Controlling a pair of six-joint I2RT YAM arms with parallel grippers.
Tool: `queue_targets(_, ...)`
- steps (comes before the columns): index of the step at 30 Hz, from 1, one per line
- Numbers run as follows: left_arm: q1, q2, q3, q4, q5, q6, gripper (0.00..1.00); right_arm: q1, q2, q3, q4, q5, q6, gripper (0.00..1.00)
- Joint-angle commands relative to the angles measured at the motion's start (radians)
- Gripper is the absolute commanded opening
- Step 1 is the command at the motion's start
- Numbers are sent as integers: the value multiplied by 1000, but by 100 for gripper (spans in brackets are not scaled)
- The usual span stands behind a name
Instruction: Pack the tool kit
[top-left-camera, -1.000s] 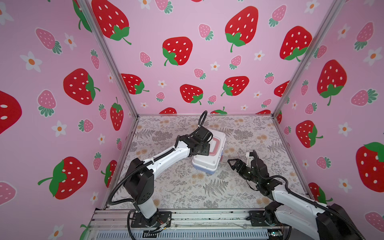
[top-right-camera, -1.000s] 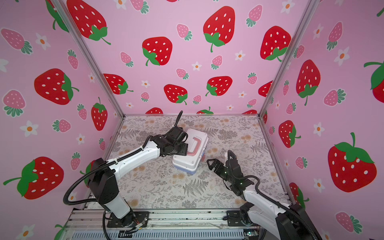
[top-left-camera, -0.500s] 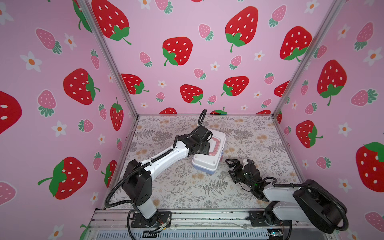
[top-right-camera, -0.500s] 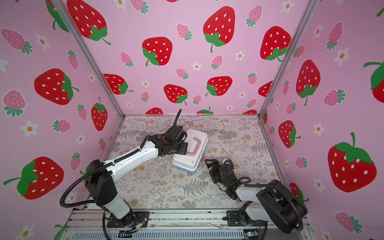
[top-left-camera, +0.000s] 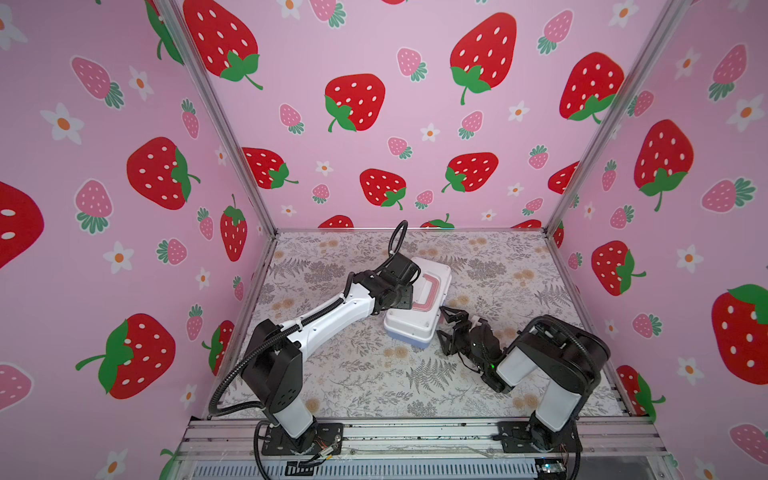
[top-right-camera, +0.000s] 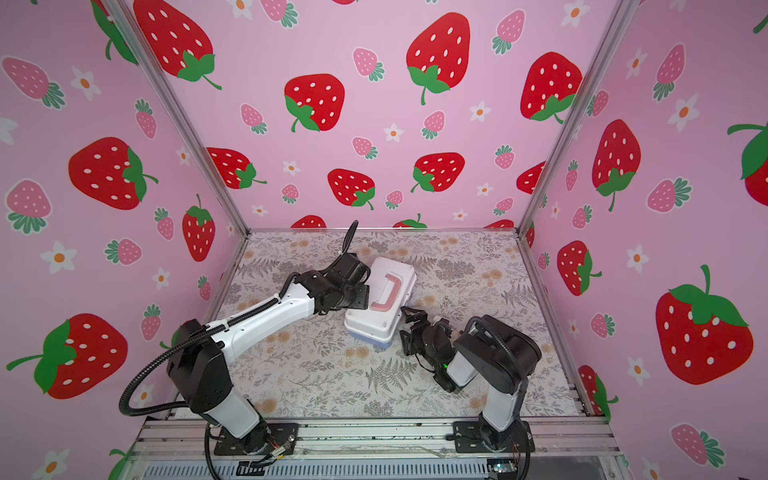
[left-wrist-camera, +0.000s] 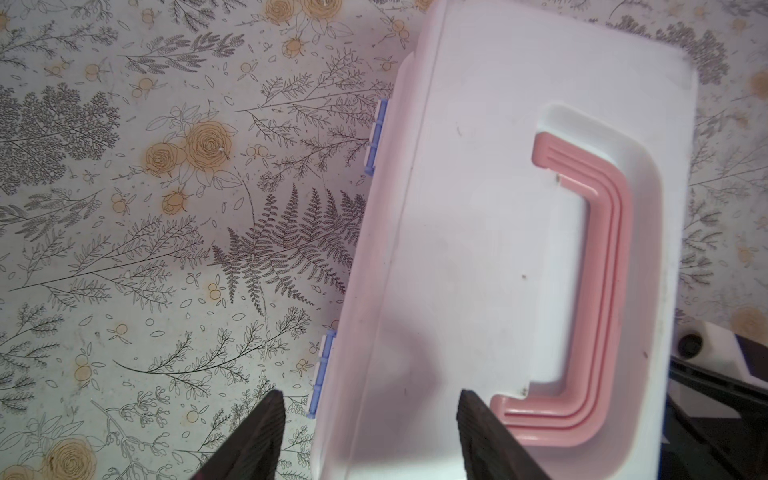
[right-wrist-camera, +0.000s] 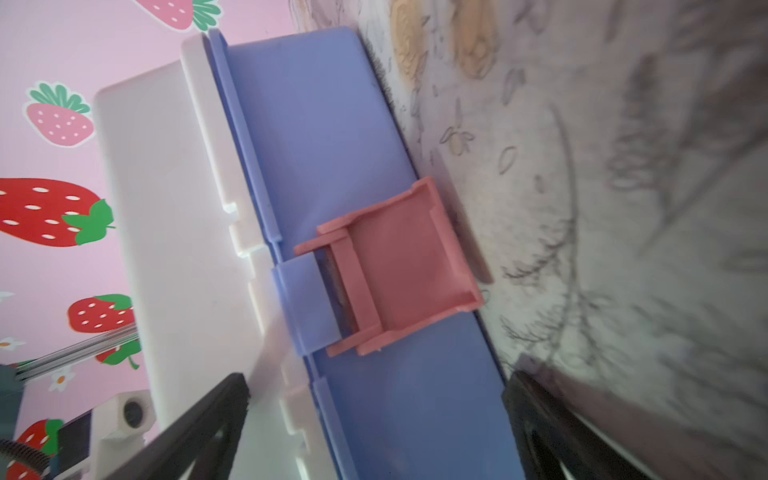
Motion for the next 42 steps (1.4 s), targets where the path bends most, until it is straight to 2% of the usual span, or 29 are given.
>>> queue_targets(1,-6,11,-17,25,12,-30,69,21,126,10,113,-3,265,99)
queue_targets(8,-55,3,-83,62,68,-84,69,13,210,19,192,46,339,99)
queue_targets(15,-115,-5,-113,60,98,-125,69,-46,204,12,197,39,332,99)
queue_targets(20,-143,-7,-101,75,145,-147,70,-108,173,11,171,19,280,99)
queue_targets(25,-157,6,-46,49,147,-142,70,-178,90,16,76,-77,144,99)
queue_targets(34,-155,18,8,18,121,-113,70,-184,-133,-7,-290,-60,40,99)
queue_targets(37,-155,29,1,23,128,-119,70,-184,-130,16,-325,-65,34,99)
queue_targets(42,-156,23,-25,30,133,-124,70,-183,-45,62,-276,-88,77,99)
